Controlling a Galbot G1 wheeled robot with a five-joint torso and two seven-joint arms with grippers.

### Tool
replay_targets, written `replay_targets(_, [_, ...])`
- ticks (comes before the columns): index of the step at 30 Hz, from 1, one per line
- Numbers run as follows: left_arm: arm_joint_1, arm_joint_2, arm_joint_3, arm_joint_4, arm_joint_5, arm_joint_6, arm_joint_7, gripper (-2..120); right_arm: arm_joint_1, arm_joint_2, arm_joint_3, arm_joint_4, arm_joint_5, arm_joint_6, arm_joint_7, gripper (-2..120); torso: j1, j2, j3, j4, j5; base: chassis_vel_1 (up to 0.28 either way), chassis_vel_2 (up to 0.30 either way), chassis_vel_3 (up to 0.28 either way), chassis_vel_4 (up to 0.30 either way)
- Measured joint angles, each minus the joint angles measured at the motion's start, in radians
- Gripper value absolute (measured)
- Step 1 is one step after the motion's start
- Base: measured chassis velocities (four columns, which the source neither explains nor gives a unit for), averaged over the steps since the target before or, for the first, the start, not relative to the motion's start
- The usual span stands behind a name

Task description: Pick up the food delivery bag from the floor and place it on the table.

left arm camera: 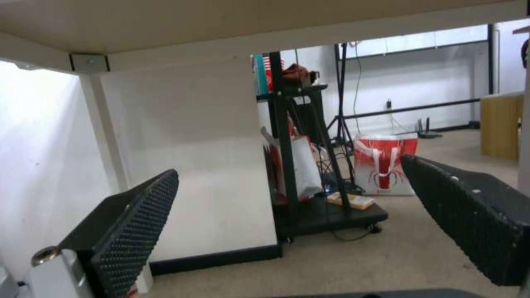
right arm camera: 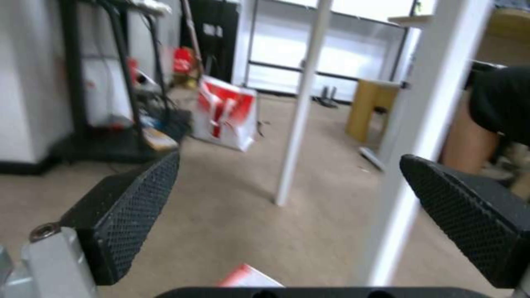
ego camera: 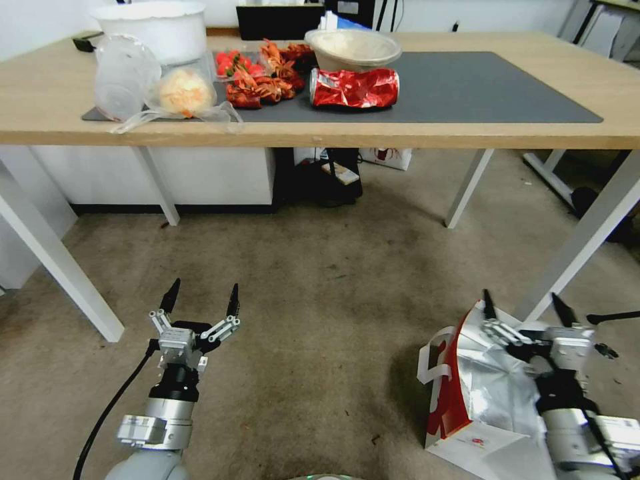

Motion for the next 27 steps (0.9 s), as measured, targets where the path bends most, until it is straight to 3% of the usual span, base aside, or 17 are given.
replay_targets(9, [-0.011,0.007,-0.004,0.006,-0.009,0.036,0.009,100,0.023,-0.055,0.1,-0.138,0.049,0.025,-0.023,100,0.0,0.001,0.0,0.0,-0.0001,0.0,0.0,0.0,0.0])
replay_targets(27, [-0.024,0.001,-0.002,0.03,-0.004,0.027,-0.004,100,0.085,-0.13,0.137,-0.303,0.035,0.022,-0.038,100,0.0,0.003,0.0,0.0,-0.0002,0.0,0.0,0.0,0.0])
